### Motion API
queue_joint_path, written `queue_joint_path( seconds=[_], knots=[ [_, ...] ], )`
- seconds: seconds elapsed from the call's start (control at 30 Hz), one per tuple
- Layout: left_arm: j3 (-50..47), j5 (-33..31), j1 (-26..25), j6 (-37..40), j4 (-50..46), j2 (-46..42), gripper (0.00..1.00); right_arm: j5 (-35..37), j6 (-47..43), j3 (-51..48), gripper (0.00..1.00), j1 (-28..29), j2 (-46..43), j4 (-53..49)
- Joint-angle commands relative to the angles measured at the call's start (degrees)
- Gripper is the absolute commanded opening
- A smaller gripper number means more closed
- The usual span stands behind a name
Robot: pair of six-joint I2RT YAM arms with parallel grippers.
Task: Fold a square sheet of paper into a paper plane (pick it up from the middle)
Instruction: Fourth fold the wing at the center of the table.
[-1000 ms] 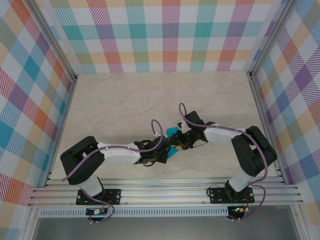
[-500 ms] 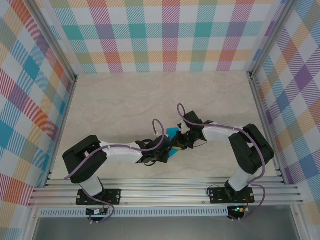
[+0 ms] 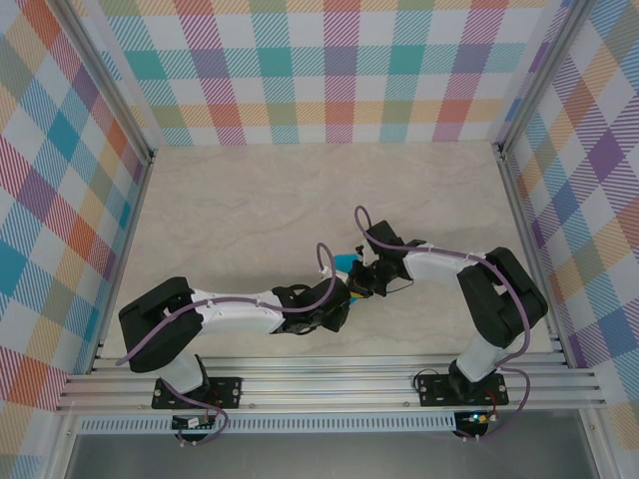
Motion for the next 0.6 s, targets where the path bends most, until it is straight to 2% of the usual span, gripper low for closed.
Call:
queue_joint_path(
  seconds=[0.0,0.23,0.57],
  knots=[
    [3.0,-4.8,-1.6,2.0,-3.3,2.4,0.34,-0.9,0.8,1.4,0.09,0.3,-0.3,-0.1],
    [5.2,-9.1,-2.4,1.7,-5.2,4.7,0.29,-1.0,0.8,1.3,0.09,0.3,-0.2,0.0],
    [4.2,-8.9,-3.3,1.1,-4.3,4.8,0.27,-1.3,1.7,1.6,0.11,0.3,-0.1,0.5]
  ],
)
